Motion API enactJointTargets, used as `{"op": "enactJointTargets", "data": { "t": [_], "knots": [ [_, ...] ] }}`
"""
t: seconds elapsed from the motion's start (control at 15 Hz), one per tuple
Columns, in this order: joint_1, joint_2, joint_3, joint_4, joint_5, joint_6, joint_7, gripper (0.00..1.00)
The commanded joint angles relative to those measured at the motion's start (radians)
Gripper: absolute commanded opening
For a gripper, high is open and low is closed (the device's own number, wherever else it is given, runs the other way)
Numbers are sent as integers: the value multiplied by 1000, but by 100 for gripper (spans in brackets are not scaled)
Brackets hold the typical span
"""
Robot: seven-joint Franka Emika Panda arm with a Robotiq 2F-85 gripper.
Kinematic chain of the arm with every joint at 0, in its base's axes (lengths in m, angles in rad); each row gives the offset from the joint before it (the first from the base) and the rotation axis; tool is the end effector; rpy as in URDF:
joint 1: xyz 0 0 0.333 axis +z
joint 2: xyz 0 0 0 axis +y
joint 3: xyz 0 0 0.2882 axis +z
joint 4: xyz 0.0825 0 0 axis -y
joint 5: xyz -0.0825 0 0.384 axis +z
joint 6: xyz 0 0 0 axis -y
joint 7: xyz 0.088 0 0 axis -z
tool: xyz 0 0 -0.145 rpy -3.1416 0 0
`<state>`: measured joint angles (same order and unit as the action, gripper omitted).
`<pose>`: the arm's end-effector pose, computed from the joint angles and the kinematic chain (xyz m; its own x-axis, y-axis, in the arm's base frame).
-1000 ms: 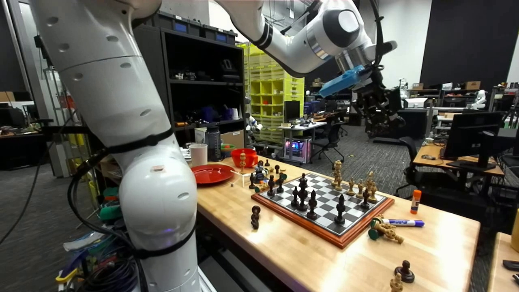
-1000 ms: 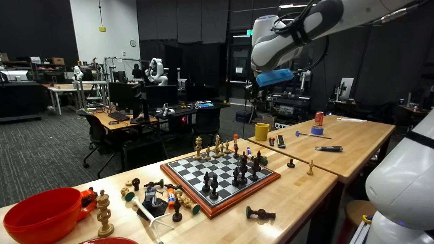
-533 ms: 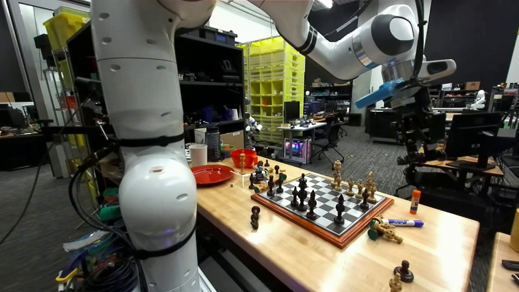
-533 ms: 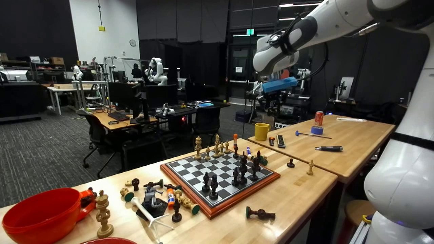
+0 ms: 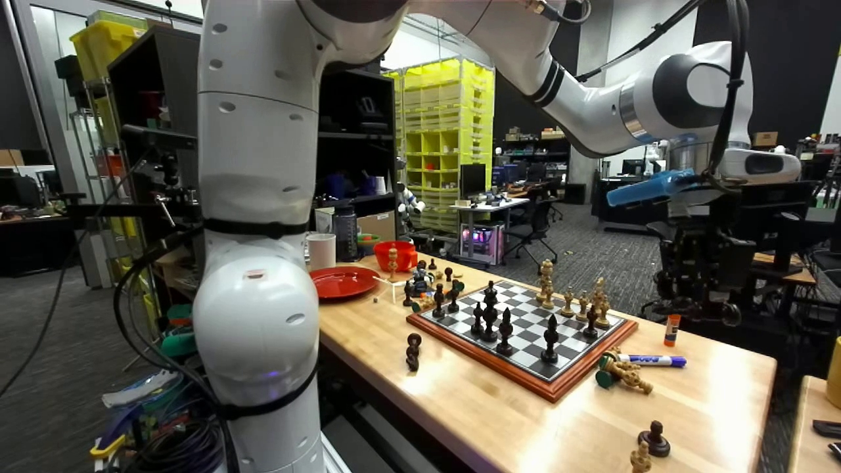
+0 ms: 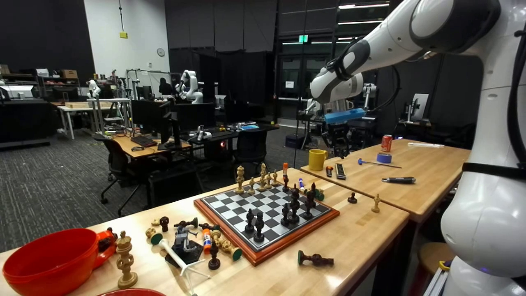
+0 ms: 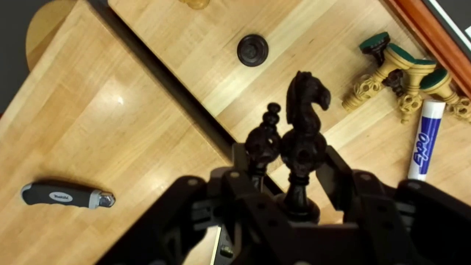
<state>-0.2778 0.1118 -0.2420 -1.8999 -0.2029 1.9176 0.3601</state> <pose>0.4862 -0.3008 0.3727 0.6938 -0.7199 -0.0190 -0.6977 -0.6784 0.2301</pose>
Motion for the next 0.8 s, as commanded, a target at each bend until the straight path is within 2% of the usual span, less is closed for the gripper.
{"op": "enactJointTargets", "data": {
  "t": [0.0,0.33,0.47,0.53,0.6,0.67,0.73],
  "knots": [
    [-10,65,-22,66,88,-63,-81,25],
    [-37,149,-34,106,179,-42,-217,25],
    [-42,159,-32,106,180,-19,-262,25],
    [-38,148,-29,109,172,-26,-275,25],
    [-31,155,-36,91,160,-20,-232,25],
    [-31,160,-35,95,160,-20,-236,50],
    [-31,163,-35,95,160,-20,-235,50]
  ]
}}
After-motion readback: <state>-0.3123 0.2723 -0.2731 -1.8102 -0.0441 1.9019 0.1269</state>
